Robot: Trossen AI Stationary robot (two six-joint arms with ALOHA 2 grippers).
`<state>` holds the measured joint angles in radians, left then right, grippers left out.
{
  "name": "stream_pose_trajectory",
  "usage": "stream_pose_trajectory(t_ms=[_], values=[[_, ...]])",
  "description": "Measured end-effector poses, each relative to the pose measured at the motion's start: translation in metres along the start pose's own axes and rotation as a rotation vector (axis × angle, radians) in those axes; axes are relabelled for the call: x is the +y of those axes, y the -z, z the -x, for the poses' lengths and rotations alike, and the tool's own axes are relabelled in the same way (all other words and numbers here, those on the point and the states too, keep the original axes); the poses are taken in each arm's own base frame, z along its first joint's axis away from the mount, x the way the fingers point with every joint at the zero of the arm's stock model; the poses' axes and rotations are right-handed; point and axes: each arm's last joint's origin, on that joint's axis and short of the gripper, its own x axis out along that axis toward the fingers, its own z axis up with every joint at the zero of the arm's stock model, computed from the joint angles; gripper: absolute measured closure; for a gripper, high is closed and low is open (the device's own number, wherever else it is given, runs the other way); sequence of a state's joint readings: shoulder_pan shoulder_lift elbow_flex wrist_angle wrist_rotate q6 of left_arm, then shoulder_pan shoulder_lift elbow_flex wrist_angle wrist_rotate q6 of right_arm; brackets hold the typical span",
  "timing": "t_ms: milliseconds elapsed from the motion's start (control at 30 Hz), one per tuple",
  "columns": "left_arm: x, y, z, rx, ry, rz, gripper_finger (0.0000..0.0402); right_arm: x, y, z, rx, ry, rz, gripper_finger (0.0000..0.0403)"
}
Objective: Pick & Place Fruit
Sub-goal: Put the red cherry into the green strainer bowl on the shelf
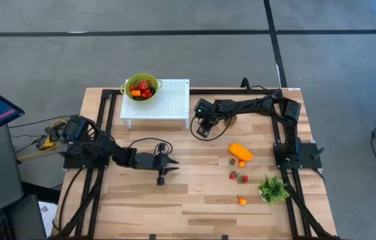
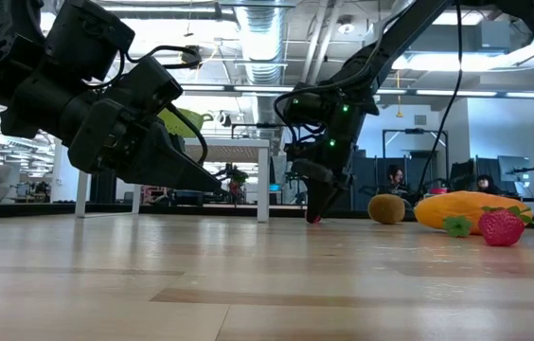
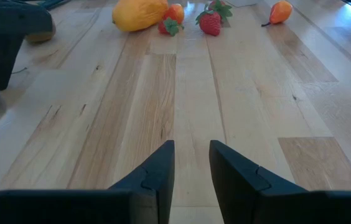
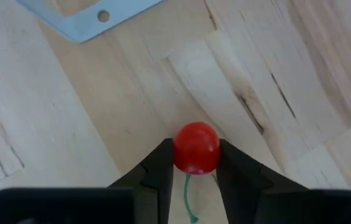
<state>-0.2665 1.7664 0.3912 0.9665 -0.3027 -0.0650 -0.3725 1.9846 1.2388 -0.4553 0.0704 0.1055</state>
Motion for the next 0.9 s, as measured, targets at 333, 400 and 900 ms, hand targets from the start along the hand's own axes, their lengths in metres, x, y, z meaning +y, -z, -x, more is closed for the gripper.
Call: stream_pose_trajectory(t_ms=[333,400,900], values=[[0.000,0.000,0.000,0.000,0.000,0.000,0.0308,0.003,0.000,0.000,-0.003,-0.003,0.021,0.0306],[0.000,0.000,0.000,0.000,0.000,0.000,0.0308,0.004,0.000,0.000,-0.006,-0.003,0.036,0.0306],[0.000,0.000,0.000,0.000,0.000,0.000,0.0308,0.061,0.007,0.006,-0.010,-0.272,0.163,0.0306]])
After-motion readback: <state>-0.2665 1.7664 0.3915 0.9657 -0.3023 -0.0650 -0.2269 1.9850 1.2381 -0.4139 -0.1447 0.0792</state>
